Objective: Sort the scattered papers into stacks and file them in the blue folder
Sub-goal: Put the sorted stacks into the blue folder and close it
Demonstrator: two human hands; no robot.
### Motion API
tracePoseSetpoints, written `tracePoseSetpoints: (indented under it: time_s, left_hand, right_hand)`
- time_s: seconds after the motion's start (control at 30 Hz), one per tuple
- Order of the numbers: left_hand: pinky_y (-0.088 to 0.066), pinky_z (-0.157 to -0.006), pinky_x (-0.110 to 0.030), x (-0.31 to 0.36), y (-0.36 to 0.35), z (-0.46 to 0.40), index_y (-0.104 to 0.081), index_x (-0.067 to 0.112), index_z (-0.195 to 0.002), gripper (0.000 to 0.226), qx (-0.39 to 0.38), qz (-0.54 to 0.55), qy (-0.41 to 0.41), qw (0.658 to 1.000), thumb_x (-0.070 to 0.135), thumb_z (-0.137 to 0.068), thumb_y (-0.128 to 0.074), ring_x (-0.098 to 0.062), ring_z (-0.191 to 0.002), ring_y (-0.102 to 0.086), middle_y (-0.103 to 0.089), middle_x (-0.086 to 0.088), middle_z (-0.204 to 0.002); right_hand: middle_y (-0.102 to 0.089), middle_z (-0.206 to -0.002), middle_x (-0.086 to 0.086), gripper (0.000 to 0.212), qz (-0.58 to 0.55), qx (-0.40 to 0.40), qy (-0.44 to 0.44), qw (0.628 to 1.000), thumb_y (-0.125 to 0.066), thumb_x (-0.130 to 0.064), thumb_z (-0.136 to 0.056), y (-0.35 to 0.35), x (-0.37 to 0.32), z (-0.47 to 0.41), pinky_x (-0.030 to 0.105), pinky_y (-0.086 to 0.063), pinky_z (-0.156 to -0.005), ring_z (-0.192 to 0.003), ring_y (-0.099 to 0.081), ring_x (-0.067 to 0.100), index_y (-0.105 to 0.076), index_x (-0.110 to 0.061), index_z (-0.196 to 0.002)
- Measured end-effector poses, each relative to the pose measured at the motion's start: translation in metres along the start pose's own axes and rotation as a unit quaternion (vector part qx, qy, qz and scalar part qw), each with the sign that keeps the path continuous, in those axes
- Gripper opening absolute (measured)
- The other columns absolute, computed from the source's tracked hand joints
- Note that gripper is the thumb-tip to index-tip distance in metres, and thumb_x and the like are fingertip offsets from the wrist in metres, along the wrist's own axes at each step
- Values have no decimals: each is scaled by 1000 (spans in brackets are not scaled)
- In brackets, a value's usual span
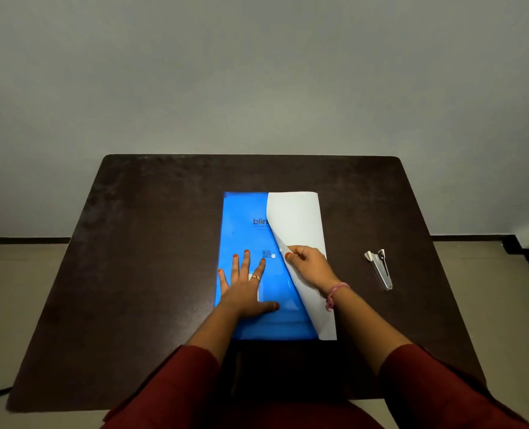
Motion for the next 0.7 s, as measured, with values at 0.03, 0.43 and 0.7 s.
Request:
tracePoseSetpoints:
  time_s: [0.03, 0.43, 0.7]
  left_hand:
    - [11, -110, -62, -1, -1, -1, 13, 35, -151, 112, -4, -8, 3, 1000, 74, -73, -57, -29, -141, 31, 34, -4, -154]
    - [0, -110, -66, 1, 6, -2, 11, 35, -151, 113, -7, -32, 12, 999, 73, -72, -60, -34, -145, 19, 23, -6, -158]
    - [-6, -109, -67, -2, 5, -6, 10, 31, -152, 115, -9, -53, 1, 999, 77, -71, -58, -36, -145, 14, 20, -7, -159]
  right_hand:
    - [-70, -106, 8, 23, 21, -2, 3, 1000, -51, -18, -97, -3, -2, 0, 38, -51, -92, -99, -64, 24, -68, -9, -109]
    - [-68, -108, 9, 28, 135, 5, 3, 991, -45, -19, -100, -29, -6, -8, 30, -50, -86, -92, -61, 21, -69, -9, -111]
    - [-64, -104, 9, 31, 242, 28, 22, 970, -42, -22, -100, -38, -10, -9, 36, -50, -85, -94, -59, 25, -69, -16, -113]
Point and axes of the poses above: each hand's wrist, its own z-axis away from the middle knuckle, its own y-axis out of the back of the hand, x = y × z, the point moved 8 cm from there along -z, towards the middle knuckle
